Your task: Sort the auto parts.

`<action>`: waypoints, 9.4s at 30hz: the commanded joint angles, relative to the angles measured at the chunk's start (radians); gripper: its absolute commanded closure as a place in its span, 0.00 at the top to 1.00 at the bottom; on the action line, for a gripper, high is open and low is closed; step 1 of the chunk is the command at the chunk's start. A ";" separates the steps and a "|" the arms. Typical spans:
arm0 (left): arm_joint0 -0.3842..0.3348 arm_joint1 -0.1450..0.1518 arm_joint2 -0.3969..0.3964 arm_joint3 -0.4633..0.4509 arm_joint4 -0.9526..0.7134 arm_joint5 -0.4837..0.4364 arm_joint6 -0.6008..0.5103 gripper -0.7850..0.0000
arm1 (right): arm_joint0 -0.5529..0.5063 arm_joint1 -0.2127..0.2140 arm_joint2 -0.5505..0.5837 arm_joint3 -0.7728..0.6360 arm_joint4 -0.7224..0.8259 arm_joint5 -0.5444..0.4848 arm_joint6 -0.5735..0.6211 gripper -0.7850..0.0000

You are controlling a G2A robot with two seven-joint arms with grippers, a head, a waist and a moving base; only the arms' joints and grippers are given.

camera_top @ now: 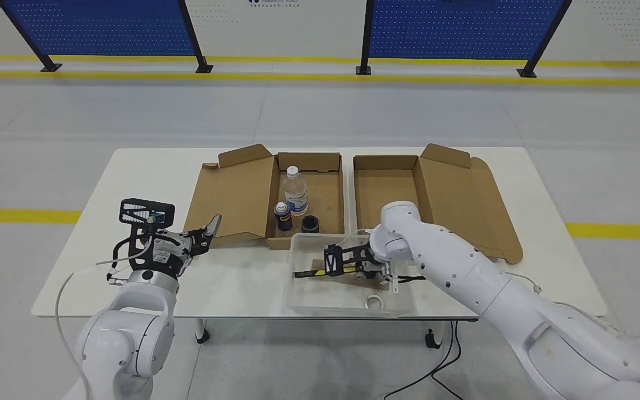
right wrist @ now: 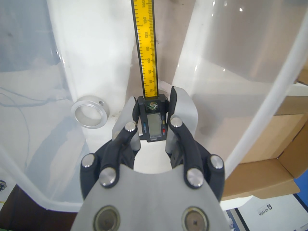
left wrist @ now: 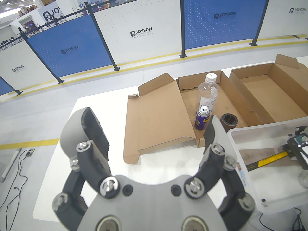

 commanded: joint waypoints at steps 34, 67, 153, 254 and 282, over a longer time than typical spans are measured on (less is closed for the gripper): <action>0.000 0.000 0.000 0.000 0.000 0.000 0.000 1.00 | -0.378 0.236 0.549 -0.378 0.386 0.091 -0.237 0.00; 0.000 0.000 0.000 0.000 0.000 0.000 0.000 1.00 | -0.198 0.144 0.507 -0.059 0.228 0.729 -0.341 0.00; 0.000 0.000 0.000 0.000 0.000 0.000 0.000 1.00 | -0.183 0.127 0.146 -0.389 0.009 0.250 0.282 1.00; 0.000 0.000 0.000 0.000 0.000 0.000 0.000 1.00 | -0.480 0.214 0.569 -0.322 0.379 0.026 -0.501 0.00; 0.000 0.000 0.000 0.000 0.000 0.000 0.000 1.00 | -0.309 0.164 0.554 -0.185 -0.053 0.649 -0.286 0.00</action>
